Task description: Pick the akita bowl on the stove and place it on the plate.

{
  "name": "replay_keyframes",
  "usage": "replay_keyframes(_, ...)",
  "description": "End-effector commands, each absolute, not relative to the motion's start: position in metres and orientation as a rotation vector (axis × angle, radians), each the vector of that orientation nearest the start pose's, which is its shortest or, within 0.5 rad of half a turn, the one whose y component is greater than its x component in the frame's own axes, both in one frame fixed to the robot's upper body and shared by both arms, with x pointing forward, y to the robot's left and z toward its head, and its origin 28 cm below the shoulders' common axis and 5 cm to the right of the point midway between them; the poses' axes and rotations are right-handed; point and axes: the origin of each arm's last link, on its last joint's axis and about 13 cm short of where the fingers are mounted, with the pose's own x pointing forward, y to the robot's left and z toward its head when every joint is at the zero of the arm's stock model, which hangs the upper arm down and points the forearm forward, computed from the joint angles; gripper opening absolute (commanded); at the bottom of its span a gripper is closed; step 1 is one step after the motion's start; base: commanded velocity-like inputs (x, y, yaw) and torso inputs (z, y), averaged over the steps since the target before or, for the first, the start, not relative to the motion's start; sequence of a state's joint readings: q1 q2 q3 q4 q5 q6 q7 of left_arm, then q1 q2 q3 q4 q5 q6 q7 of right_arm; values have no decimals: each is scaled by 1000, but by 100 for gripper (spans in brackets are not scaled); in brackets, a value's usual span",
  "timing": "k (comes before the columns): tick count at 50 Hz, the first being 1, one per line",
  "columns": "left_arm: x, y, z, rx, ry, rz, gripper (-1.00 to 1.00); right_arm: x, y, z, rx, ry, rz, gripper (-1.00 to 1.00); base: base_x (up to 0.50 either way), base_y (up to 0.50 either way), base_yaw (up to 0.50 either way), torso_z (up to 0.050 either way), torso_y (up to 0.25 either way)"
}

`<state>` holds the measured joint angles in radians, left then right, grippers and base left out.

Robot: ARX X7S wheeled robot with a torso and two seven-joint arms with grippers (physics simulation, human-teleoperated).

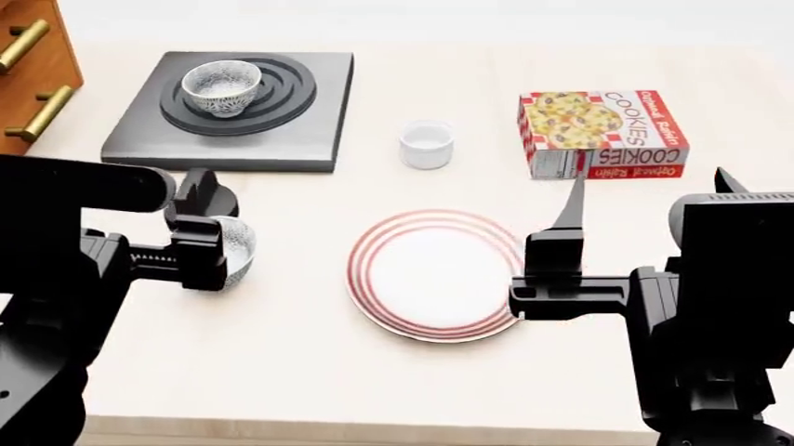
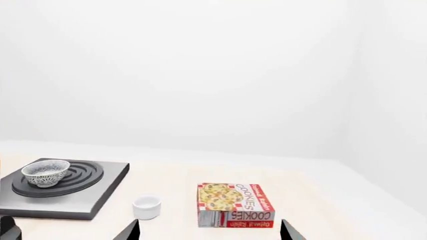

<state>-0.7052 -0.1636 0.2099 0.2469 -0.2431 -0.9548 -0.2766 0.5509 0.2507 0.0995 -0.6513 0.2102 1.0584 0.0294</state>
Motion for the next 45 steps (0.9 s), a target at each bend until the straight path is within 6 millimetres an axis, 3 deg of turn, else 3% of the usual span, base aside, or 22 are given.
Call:
replay_keyframes(1, 308, 196, 187, 103, 29, 19, 100, 250, -150, 208, -68, -153, -46, 100, 0, -266, 0, 0, 0)
replay_keyframes(15, 308, 196, 185, 107, 31, 17, 100, 250, -150, 208, -69, -154, -46, 100, 0, -231, 0, 0, 0)
replay_keyframes(45, 308, 197, 186, 109, 35, 16, 100, 251, -150, 207, -85, -151, -45, 100, 46, 0, 0, 0, 0)
